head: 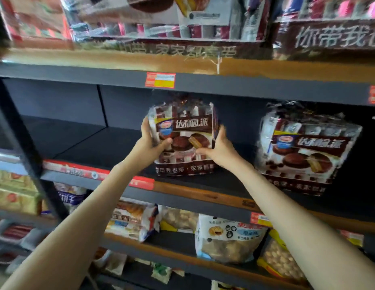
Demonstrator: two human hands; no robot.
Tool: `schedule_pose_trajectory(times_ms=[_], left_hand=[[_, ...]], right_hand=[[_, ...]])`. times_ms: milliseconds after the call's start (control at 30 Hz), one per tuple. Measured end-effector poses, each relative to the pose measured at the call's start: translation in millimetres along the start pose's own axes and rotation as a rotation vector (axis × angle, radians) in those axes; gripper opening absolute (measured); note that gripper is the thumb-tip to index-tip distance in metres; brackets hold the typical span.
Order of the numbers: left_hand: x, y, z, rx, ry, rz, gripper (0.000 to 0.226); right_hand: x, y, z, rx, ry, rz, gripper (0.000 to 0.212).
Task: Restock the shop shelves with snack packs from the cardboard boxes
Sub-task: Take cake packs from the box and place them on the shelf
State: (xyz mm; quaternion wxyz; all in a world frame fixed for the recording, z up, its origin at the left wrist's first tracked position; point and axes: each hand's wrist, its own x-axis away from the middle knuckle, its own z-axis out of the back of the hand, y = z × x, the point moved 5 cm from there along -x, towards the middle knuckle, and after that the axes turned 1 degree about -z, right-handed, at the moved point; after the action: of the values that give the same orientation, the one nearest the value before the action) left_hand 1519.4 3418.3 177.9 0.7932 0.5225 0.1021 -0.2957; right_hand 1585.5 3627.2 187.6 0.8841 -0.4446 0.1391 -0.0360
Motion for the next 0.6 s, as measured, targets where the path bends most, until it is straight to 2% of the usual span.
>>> schedule_pose_trajectory(times_ms=[100,200,267,333,400,467,600], left_hand=[[-29.1,-7.7,-14.1,0.015,-0.249,-0.054,0.139],[-57.8,-20.9,-24.5,-0.085,-0.309,-0.047,0.152],[-70.7,-29.5,-31.6,-0.124,-0.292,-0.022,0.156],[-75.7,-29.7,-43.2,-0.198,-0.269,-0.061,0.156],[-77.0,-23.1,-55.7,-0.258,-0.206,-0.144,0.148],[-75.7,-15.6,-68.2,-0.341,-0.125,-0.245,0.136],[-74.3,5.3,-86.1,-0.874,0.021,-0.528,0.114]], right_hand=[[-18.4,2.3,1.6,-0.053,0.049,-0.021,0.103],[-26.6,7.9,4.4,0.044,0.134,0.006,0.117],[-26.3,7.3,4.5,0.243,0.194,0.049,0.133],[-22.1,7.2,5.7,0.527,0.297,0.065,0.144],[-15.8,7.0,8.9,0.769,0.473,0.115,0.140],[-11.9,8.4,7.5,0.943,0.569,0.205,0.135],[-21.2,20.0,-0.1,1.186,0.490,0.297,0.125]])
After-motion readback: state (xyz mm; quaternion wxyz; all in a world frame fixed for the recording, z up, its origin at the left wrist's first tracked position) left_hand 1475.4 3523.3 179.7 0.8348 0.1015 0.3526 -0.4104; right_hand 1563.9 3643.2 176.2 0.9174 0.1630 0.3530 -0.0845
